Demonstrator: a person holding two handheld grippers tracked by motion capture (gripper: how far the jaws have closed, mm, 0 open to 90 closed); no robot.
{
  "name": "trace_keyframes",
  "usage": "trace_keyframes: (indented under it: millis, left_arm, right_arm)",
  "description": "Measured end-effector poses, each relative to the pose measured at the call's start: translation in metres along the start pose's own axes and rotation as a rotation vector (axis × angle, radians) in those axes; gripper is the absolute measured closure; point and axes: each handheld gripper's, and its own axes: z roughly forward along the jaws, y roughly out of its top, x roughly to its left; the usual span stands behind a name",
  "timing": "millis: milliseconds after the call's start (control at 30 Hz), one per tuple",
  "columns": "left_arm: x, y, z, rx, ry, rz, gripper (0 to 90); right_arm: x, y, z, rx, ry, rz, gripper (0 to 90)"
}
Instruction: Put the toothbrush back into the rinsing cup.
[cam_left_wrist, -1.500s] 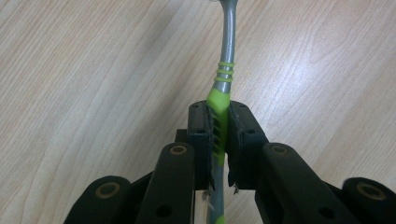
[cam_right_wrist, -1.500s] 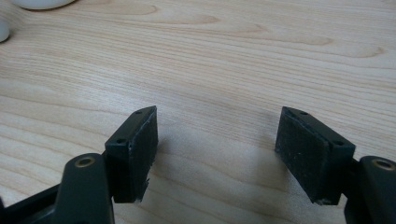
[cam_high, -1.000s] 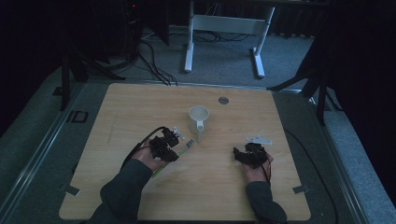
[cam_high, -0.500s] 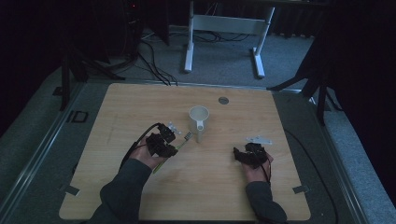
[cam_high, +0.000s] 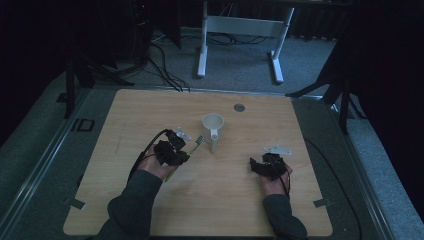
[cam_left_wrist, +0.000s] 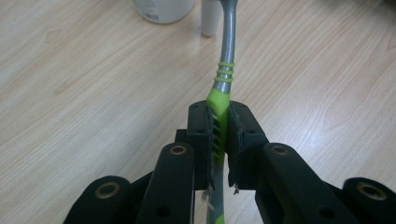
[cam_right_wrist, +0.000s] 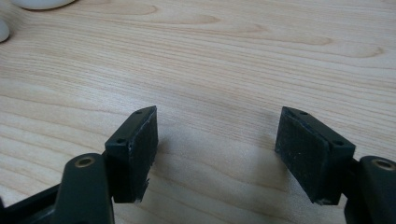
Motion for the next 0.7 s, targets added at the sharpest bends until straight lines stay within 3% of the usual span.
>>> trace_keyframes:
  millis: [700]
  left_arm:
    - [0.0032, 0.0013, -0.0061, -0.082, 0.014, -0.036, 80.7]
  right_arm:
    - [-0.0002, 0.0, 0.0, 0.0, 0.0, -0.003, 29.4]
